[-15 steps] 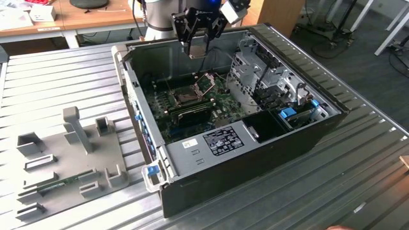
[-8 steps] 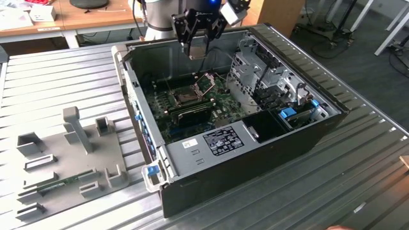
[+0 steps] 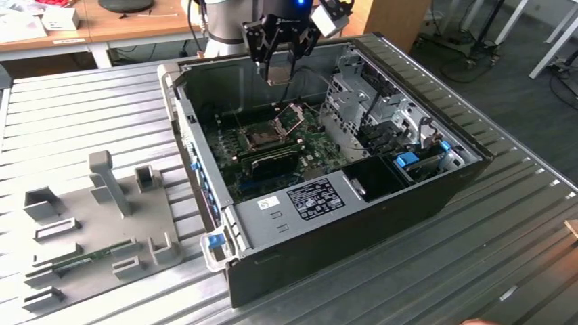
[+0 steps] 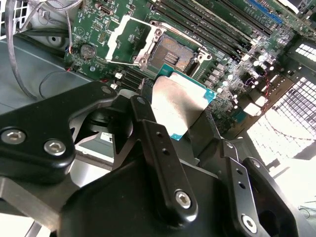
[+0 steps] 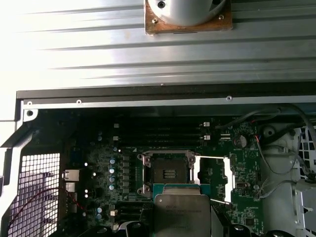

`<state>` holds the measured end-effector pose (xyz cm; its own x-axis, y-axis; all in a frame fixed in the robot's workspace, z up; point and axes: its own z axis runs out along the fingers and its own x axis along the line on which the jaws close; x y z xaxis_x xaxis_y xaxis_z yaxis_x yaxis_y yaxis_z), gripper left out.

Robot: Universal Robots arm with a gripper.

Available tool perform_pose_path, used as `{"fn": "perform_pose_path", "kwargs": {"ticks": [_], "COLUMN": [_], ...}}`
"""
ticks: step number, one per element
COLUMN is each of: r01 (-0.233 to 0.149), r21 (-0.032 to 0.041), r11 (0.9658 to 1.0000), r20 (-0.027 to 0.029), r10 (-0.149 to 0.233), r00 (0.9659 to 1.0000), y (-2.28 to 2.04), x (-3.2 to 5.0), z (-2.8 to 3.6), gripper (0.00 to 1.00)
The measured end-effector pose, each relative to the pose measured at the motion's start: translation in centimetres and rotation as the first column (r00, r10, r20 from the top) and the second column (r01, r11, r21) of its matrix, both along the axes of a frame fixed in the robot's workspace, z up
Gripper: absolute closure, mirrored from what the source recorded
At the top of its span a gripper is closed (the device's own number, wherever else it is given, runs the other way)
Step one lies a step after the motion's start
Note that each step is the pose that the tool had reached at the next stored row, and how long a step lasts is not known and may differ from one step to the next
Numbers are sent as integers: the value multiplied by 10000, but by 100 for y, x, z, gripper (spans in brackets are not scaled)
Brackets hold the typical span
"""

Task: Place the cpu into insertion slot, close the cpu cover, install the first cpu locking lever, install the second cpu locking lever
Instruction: 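Place the cpu into insertion slot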

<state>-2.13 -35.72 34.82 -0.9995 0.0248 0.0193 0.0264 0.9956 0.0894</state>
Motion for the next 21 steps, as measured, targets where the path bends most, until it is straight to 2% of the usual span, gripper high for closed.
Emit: {"fn": "perform_pose_path", "kwargs": {"ticks": [18, 21], "r01": [0, 0], "r21": [-2, -1], "r11": [10000, 10000], "r20": [-1, 0], "r10": [0, 0], "r00": [10000, 10000], "y": [0, 0], "x": [0, 0], "z": [-40, -69], "gripper": [46, 46]}}
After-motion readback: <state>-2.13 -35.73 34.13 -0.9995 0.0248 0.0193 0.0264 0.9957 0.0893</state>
